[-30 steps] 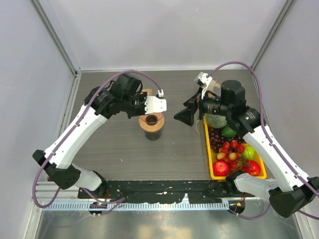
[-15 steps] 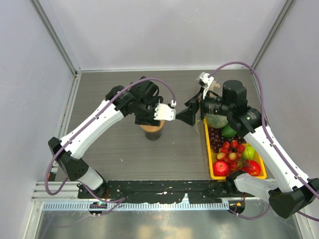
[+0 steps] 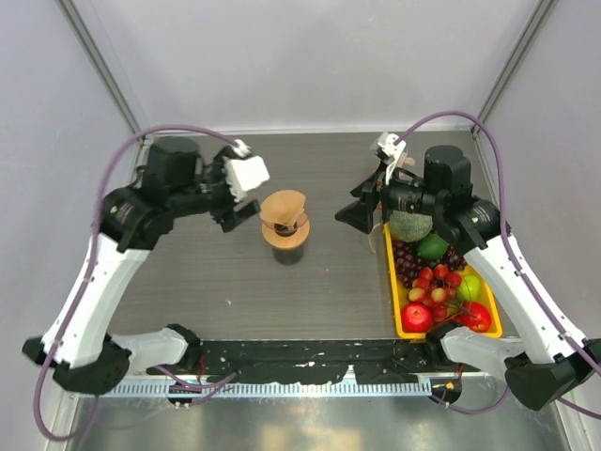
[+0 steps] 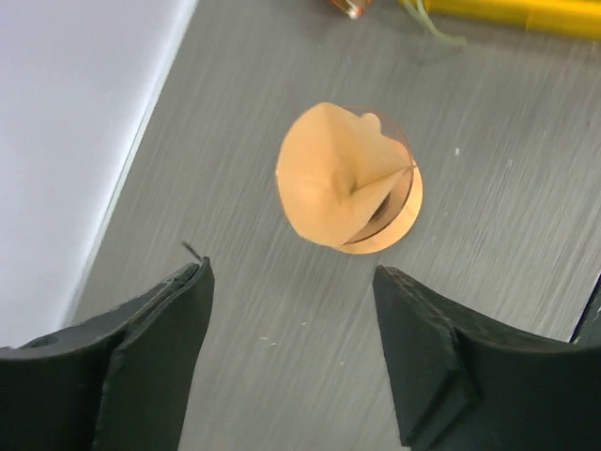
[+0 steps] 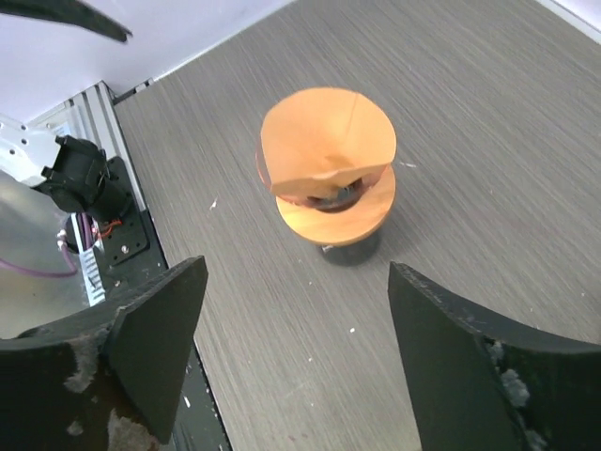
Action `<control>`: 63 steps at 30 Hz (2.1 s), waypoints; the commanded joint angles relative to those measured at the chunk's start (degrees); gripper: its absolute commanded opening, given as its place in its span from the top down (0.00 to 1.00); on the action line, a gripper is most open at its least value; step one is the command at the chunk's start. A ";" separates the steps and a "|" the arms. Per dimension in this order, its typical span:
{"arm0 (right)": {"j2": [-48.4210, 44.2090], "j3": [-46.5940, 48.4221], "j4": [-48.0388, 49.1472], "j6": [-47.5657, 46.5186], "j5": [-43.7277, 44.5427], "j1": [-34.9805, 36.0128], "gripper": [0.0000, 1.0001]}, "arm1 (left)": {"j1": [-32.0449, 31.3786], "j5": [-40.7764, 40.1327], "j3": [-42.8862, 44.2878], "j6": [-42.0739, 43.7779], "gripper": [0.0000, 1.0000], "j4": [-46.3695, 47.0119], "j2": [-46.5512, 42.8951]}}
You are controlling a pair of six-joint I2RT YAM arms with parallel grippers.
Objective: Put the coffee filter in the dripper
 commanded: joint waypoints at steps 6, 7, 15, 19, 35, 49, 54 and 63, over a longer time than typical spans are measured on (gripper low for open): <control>11.36 9.90 5.31 0.68 10.04 9.97 0.26 | 14.23 24.09 -18.88 -32.28 0.50 27.14 -5.82; 13.37 11.12 5.21 0.07 10.85 10.51 0.28 | 14.50 25.14 -19.50 -33.77 0.52 27.84 -4.85; 21.73 12.98 6.36 -0.81 13.93 14.90 0.43 | 19.94 36.04 -25.56 -53.72 0.83 41.54 2.88; 24.37 12.81 5.83 -1.69 14.19 15.43 0.44 | 20.12 36.23 -26.36 -54.09 0.88 42.79 5.26; 25.43 12.10 -0.32 -4.94 18.15 15.78 0.52 | 19.77 35.44 -31.80 -51.10 0.96 40.33 7.55; 26.66 19.12 -4.89 -8.19 21.14 17.90 0.46 | 16.96 35.26 -30.67 -47.49 0.84 38.12 7.38; 25.96 22.82 -6.12 -9.78 24.65 18.07 0.46 | 18.36 34.74 -27.51 -47.14 0.61 37.87 2.11; 32.28 31.07 -9.98 -11.27 29.65 21.76 0.59 | 26.36 32.98 -26.26 -51.80 0.49 41.46 -10.10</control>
